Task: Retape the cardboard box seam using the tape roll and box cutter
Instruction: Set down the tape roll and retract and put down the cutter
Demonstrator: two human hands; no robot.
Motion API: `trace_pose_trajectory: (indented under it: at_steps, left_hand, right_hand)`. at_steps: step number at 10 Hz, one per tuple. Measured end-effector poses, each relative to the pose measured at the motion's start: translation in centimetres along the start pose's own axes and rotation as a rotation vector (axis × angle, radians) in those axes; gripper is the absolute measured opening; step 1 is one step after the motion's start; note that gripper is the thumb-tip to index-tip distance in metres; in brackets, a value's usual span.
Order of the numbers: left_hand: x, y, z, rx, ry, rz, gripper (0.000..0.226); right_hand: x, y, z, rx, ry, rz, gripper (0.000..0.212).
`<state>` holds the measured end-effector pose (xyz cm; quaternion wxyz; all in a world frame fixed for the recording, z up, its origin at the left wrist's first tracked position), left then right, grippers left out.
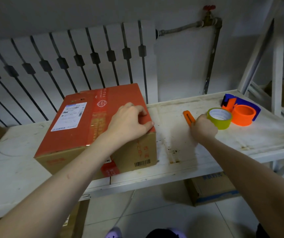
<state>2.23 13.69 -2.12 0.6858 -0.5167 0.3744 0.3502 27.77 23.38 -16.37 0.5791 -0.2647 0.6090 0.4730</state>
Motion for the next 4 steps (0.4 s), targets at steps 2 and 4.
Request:
trace_pose_trajectory:
  at_steps: [2, 4]
  left_hand:
    - [-0.5, 0.2, -0.4, -0.023, 0.003, 0.003, 0.043]
    - [-2.7, 0.9, -1.4, -0.091, -0.040, -0.035, 0.032]
  right_hand:
    - [-0.7, 1.1, -2.0, -0.169, 0.018, -0.279, 0.030]
    - [-5.4, 4.0, -5.2, -0.292, -0.061, 0.108, 0.036]
Point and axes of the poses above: each hand's wrist, its own z-axis towards the middle knuckle, its own x-axis out of the palm, y = z × x, the point moved 7 cm from there along z, towards the middle knuckle, and after that the axes turned 9 degrees about -z, right-handed, at the moved point
